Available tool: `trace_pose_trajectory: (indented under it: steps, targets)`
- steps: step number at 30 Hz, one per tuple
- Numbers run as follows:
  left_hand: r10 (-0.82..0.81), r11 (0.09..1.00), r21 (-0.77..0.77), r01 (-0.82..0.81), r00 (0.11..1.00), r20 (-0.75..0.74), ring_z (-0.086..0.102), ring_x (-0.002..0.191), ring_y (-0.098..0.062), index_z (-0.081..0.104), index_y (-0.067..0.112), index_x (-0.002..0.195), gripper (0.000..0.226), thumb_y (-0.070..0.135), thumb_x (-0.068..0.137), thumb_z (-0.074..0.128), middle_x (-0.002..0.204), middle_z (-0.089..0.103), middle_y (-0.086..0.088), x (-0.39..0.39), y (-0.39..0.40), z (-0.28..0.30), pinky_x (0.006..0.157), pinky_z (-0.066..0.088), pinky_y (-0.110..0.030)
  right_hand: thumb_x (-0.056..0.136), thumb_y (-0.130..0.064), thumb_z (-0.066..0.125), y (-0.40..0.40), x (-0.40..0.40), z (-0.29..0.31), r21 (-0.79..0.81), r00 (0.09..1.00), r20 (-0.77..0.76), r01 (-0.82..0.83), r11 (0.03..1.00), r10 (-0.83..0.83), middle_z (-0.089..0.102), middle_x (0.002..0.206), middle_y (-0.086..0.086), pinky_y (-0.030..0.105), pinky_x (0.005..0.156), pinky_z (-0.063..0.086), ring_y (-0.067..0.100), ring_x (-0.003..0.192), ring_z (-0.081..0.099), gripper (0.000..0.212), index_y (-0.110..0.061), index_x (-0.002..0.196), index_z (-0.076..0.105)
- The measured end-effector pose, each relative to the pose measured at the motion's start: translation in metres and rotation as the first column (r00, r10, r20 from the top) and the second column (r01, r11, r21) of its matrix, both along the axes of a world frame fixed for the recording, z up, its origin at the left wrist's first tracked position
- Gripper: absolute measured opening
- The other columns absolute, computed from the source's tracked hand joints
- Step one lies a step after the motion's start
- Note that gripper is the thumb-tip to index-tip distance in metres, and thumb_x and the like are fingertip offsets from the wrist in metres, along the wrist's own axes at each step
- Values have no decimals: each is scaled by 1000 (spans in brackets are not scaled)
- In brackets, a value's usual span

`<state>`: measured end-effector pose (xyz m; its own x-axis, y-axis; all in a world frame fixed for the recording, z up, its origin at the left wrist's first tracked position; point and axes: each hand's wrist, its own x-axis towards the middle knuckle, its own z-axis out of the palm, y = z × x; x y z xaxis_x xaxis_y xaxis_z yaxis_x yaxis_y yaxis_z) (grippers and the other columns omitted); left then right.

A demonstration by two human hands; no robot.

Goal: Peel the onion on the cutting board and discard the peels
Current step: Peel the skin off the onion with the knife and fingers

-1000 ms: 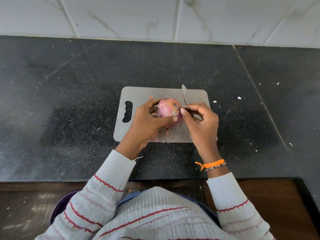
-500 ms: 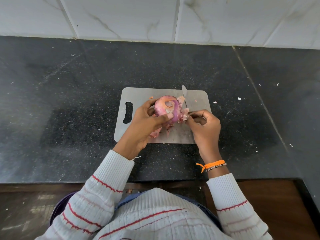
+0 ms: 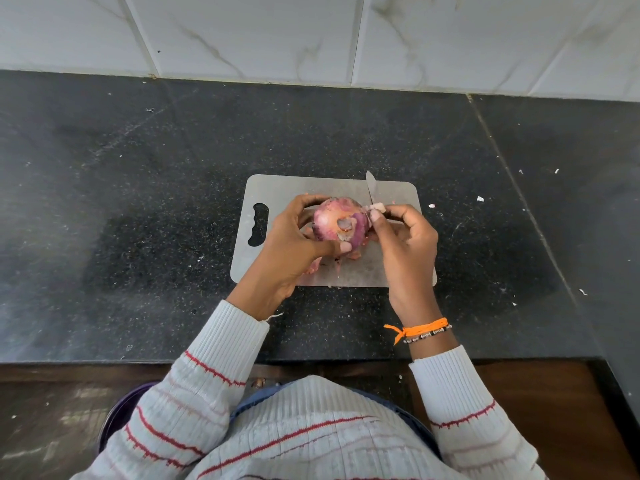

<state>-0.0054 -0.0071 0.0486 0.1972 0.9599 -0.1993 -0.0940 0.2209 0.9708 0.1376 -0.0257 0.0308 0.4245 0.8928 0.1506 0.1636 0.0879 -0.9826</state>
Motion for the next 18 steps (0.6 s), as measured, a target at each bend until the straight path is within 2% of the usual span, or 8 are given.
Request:
trace_pose_trajectory:
  steps: [3,5,7,12,15,18]
  targets:
    - [-6,1000,-29,8,999,43,64,98,-17,50,16,118,65,-11,64,75,118,61,-6,-1,-1,1,78,57,-27,85,-16,67,1,7,-6,-50,999,21,44,998,-43,68,79,3,44,70,57,19,75,67,6,-15,80,64]
    - [7,998,-64,-1,996,94,64,100,-18,49,16,121,65,-10,67,73,119,60,-7,-1,-1,2,82,57,-32,82,-13,70,1,9,-8,-66,995,75,67,996,-62,65,71,-3,32,62,54,9,66,64,15,-18,72,61]
    - [20,997,-75,-11,993,117,63,103,-20,49,20,123,66,-10,69,73,119,60,-8,0,-1,2,82,57,-35,78,-9,73,0,9,-11,-80,986,157,66,995,-53,61,66,-8,18,56,45,1,57,56,18,-17,69,58]
    - [36,996,-91,-20,984,176,62,108,-24,52,23,123,64,-11,72,69,119,56,-8,0,-2,2,76,59,-34,79,-1,67,-2,11,-16,-155,968,250,35,987,5,58,65,-9,10,52,40,-3,56,54,14,-9,72,58]
    - [60,994,-102,-39,975,212,64,103,-21,52,21,124,62,-12,73,67,122,54,-10,0,-2,4,69,58,-28,80,-3,67,-4,14,-18,-158,943,332,62,986,-6,55,64,-8,16,53,42,4,57,54,13,-7,72,57]
    - [99,989,-129,-71,969,225,69,91,-15,52,21,123,62,-12,73,67,123,52,-11,0,-1,5,65,57,-24,80,-3,67,-5,16,-21,-180,920,392,77,981,0,60,73,-2,24,62,48,14,67,59,6,-6,80,62]
